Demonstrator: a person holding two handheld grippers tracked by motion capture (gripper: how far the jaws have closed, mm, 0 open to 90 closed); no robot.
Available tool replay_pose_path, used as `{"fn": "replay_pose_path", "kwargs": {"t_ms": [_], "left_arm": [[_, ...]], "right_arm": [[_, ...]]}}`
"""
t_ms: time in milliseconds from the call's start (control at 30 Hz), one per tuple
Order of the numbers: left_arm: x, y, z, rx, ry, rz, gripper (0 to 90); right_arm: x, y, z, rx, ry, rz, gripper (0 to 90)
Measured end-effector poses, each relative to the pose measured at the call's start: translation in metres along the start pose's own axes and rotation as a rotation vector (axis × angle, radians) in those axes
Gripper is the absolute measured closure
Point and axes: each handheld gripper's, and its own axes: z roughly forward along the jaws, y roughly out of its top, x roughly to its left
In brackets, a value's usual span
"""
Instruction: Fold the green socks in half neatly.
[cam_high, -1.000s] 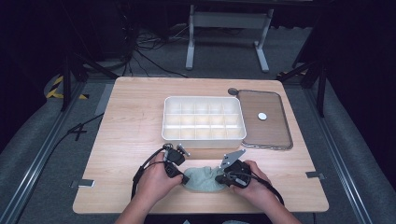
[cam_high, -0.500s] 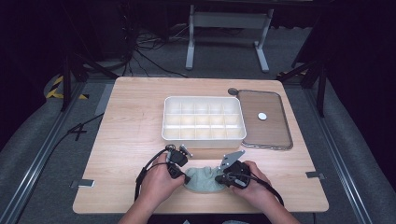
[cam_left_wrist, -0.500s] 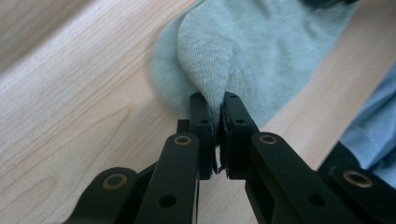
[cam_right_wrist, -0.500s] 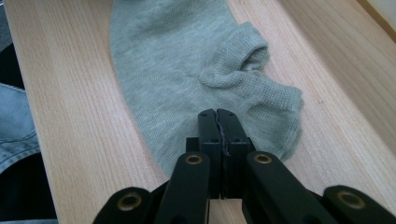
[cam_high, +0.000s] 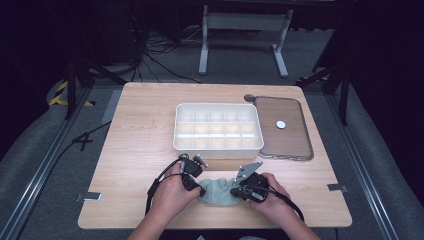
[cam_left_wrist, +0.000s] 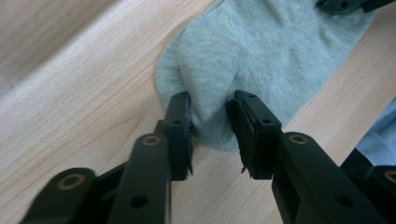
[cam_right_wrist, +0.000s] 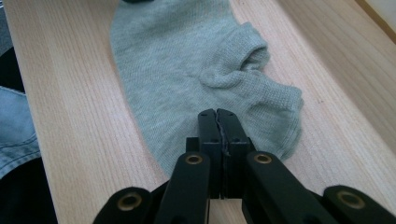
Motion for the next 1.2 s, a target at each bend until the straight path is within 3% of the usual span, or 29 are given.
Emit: {"fn": "replay_pose_path", "kwargs": {"t_ms": [200,300,400,500,533,567,733,1100,1200], "left_arm": [[-0.002,-0.002,0.001,0.012,0.015,-0.017,62.6],[-0.002,-0.003,0.0,0.034,0.062,-0.018,55.6],[0.0,-0.004,-0.001,0.031,0.058,-0.027,54.6],[0.0,-0.004,-0.001,0.036,0.056,-0.027,60.1],[0.0,-0.004,0.0,0.038,0.026,-0.028,60.1],[-0.001,-0.004,0.001,0.037,0.013,-0.029,66.5],[0.001,-0.005,0.003,0.038,-0.049,-0.041,79.0],[-0.01,0.0,-0.009,0.004,-0.035,0.007,81.7],[-0.018,0.003,-0.011,0.008,-0.024,0.052,81.4]], "right_arm": [[0.0,0.0,0.0,0.001,-0.002,-0.001,90.0],[0.001,0.0,0.0,0.0,-0.003,0.0,90.0],[0.0,0.0,0.0,-0.002,0.003,0.0,90.0],[0.0,0.0,0.0,-0.002,0.003,0.001,90.0],[0.0,0.0,0.0,-0.002,0.003,0.001,90.0],[0.0,0.0,0.0,-0.001,0.002,0.0,90.0],[0.001,0.0,0.0,0.002,-0.007,-0.001,90.0],[0.001,0.0,0.0,0.003,-0.006,0.002,90.0],[0.001,0.0,0.0,0.004,-0.007,-0.001,90.0]]}}
